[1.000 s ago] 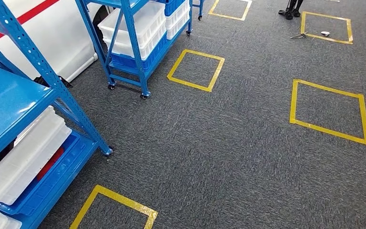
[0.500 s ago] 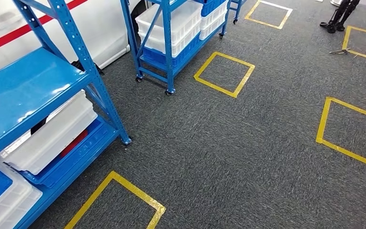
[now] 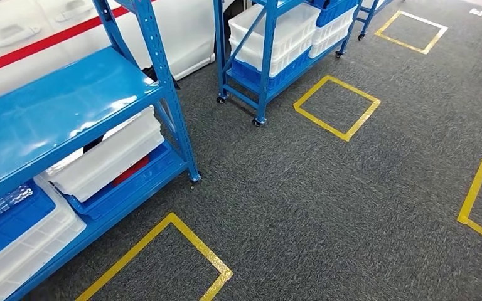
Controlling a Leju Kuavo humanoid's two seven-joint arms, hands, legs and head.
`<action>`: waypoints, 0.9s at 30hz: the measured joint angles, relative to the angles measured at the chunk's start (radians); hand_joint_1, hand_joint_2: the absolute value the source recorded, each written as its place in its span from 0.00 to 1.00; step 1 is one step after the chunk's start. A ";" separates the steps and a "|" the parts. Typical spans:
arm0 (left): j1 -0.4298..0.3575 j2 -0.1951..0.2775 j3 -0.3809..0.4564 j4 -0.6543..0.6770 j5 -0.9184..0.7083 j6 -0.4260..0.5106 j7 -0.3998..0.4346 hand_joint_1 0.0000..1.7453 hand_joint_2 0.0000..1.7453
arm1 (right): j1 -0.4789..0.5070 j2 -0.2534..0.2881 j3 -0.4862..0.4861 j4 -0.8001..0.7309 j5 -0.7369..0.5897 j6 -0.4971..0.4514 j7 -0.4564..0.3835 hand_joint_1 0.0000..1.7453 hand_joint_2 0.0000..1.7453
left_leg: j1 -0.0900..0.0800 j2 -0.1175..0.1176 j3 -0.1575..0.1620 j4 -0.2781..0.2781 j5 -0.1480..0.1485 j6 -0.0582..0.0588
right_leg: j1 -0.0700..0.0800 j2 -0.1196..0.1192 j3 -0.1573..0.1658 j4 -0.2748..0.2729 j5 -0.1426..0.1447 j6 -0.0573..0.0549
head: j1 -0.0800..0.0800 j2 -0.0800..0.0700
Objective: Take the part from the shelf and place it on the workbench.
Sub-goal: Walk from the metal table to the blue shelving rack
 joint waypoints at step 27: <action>-0.003 -0.005 -0.004 0.000 -0.026 -0.010 -0.001 0.00 0.00 | 0.002 -0.010 0.031 0.000 0.024 0.039 -0.019 0.00 0.00 | -0.002 0.044 0.008 -0.006 0.004 0.028 | 0.007 -0.062 -0.042 0.112 -0.036 0.005 | 0.000 0.000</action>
